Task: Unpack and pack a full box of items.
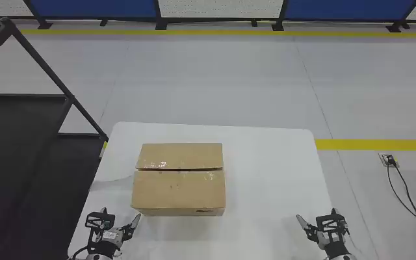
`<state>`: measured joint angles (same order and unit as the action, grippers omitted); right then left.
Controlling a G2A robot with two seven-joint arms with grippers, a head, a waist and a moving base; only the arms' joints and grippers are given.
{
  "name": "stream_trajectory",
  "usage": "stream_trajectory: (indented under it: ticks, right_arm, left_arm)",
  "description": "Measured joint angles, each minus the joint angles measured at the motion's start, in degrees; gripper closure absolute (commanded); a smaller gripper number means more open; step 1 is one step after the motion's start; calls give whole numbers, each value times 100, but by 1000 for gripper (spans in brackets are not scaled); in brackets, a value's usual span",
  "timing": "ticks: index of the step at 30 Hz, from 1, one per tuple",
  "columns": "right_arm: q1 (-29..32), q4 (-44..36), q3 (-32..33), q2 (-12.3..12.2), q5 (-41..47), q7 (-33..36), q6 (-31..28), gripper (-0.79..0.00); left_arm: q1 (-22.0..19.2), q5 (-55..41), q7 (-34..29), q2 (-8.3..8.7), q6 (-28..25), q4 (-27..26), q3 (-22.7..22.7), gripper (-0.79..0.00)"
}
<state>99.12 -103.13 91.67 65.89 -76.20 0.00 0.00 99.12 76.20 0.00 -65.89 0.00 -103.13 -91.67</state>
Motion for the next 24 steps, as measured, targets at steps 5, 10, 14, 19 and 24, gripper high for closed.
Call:
stream_trajectory:
  ticks: [5,10,14,19,24]
  right_arm:
    - [0,0,0,0,0,0,0,-784]
    - [-4,-12,-17,1,-17,0,-22,-785]
    - [-22,-170,-156,0,-207,64,-311,-785]
    - [-128,-443,-341,-1,-313,315,-691,-785]
    - [-537,-690,-626,50,52,922,-669,-785]
  left_arm:
    - [0,0,0,0,0,0,0,-784]
    - [-22,-95,61,-8,-47,63,6,-785]
    - [-89,-471,289,-21,-186,201,-140,-785]
    - [-143,-784,622,-22,-386,279,-383,-785]
    - [-232,-1281,691,-35,-528,259,-594,-785]
